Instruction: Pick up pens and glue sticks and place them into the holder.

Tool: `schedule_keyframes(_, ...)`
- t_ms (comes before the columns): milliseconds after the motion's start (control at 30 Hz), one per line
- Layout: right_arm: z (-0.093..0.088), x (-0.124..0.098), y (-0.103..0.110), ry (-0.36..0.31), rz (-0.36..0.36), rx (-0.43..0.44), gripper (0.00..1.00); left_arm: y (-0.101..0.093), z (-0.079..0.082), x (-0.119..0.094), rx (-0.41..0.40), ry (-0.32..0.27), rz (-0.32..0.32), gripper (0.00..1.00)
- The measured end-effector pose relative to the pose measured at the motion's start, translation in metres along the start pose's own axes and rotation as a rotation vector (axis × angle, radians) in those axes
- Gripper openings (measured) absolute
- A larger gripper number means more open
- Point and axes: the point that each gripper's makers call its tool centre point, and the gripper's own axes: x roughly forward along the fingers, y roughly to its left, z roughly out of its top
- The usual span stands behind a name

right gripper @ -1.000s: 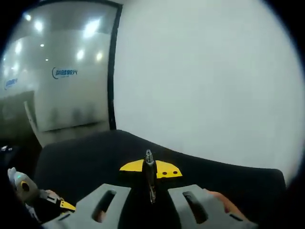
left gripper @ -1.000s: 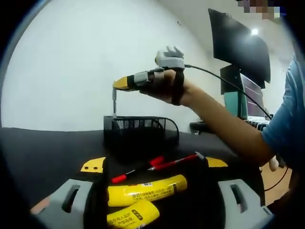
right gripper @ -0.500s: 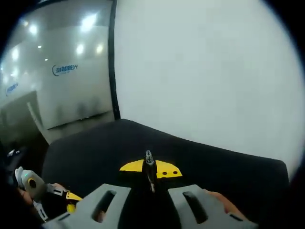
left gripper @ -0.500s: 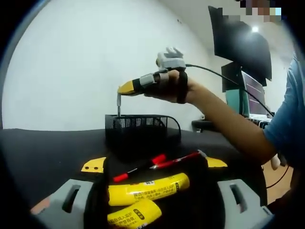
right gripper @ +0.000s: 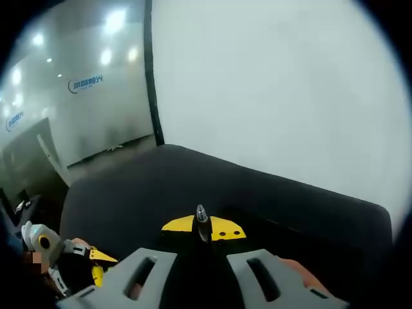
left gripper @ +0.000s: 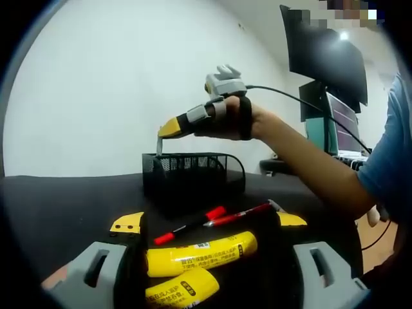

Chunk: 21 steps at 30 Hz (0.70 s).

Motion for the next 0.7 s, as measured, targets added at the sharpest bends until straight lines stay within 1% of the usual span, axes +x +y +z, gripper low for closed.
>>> schedule_keyframes(200, -0.009, 0.004, 0.001, 0.010, 0.012, 0.023, 0.04, 0.000, 0.000, 0.000, 0.004, 0.001, 0.000, 0.76)
schedule_keyframes(333, -0.013, 0.006, 0.002, 0.014, 0.016, 0.021, 0.04, 0.000, 0.000, 0.001, 0.006, 0.003, 0.001, 0.76)
schedule_keyframes(533, -0.010, 0.009, 0.003, 0.011, 0.027, 0.006, 0.04, -0.001, -0.001, 0.001, 0.008, 0.004, 0.002, 0.76)
schedule_keyframes(700, -0.007, 0.009, 0.005, -0.005, 0.037, -0.002, 0.05, -0.001, -0.001, 0.001, 0.009, 0.005, 0.003, 0.76)
